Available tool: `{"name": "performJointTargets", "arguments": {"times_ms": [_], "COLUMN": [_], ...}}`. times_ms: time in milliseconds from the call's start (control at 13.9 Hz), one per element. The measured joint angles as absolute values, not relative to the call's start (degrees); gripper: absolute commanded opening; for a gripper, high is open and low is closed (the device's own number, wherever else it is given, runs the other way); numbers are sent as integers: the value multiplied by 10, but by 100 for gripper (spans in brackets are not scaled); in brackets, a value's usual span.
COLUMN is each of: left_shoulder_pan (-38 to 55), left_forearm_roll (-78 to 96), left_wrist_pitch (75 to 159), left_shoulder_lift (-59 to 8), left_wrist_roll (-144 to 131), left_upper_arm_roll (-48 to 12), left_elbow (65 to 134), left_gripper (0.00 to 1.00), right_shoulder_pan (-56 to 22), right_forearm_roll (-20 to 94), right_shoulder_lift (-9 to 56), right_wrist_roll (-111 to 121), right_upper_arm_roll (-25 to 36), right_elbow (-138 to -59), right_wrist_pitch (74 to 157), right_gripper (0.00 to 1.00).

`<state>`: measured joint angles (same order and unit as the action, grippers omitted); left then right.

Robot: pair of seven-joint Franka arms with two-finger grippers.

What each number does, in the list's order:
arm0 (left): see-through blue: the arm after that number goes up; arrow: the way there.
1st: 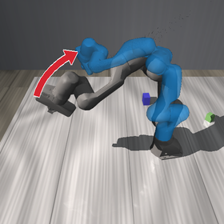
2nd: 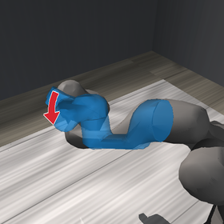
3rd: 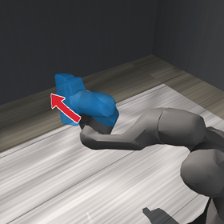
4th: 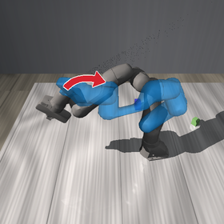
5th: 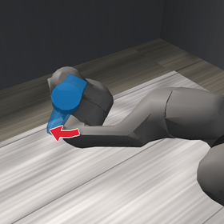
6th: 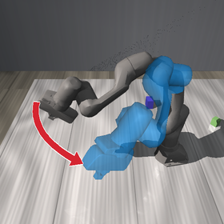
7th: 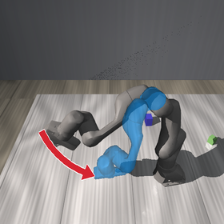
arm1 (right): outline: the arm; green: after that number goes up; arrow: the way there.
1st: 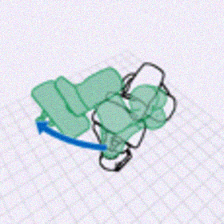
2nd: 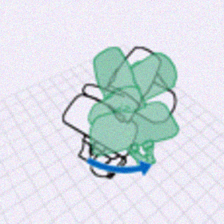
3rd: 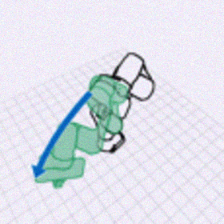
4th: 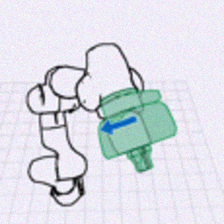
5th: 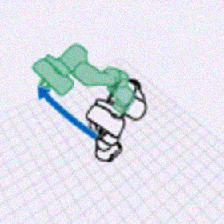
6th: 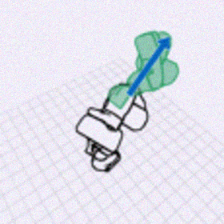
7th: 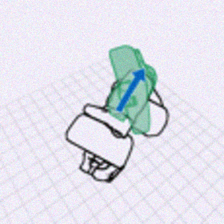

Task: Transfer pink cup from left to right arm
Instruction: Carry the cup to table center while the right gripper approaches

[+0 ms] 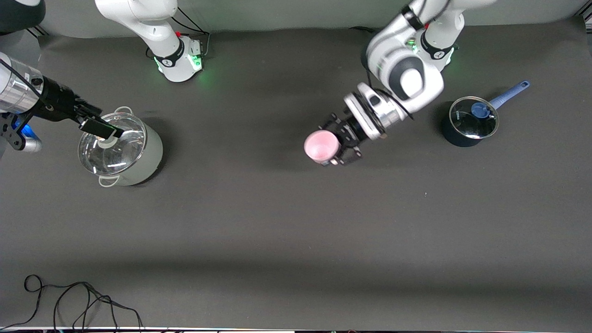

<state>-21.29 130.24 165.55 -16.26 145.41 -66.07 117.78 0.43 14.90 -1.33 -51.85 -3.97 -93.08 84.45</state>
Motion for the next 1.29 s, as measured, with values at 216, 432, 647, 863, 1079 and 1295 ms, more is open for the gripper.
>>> {"name": "performJointTargets", "arguments": {"times_ms": [216,432,647,863,1079,1295], "left_shoulder_pan": [-175,-157,-151,-150,-150,-149], "left_forearm_roll": [1303,1303,1303,1303,1303,1303], "left_wrist_pitch": [1731,1760,1769,1772,1772,1772], "left_shoulder_lift": [-159,-159,-159,-159,-159,-159], "left_wrist_roll": [1417,1397,1391,1389,1388,1388], "left_upper_arm_roll": [-678,-678,-677,-677,-676,-676], "left_elbow": [1125,1099,1088,1088,1088,1086], "left_gripper": [32,32,32,32,33,34], "right_shoulder_pan": [-31,-90,-151,-211,-260,-301], "right_forearm_roll": [203,244,261,265,265,261], "right_shoulder_lift": [-7,33,80,116,157,199], "right_wrist_roll": [-680,-851,-987,-1108,-1168,-1169], "right_upper_arm_roll": [-45,-49,-50,-51,-51,-51], "right_elbow": [-914,-863,-808,-769,-721,-677], "right_wrist_pitch": [844,846,866,912,934,936], "right_gripper": [100,100,100,100,100,100]}}
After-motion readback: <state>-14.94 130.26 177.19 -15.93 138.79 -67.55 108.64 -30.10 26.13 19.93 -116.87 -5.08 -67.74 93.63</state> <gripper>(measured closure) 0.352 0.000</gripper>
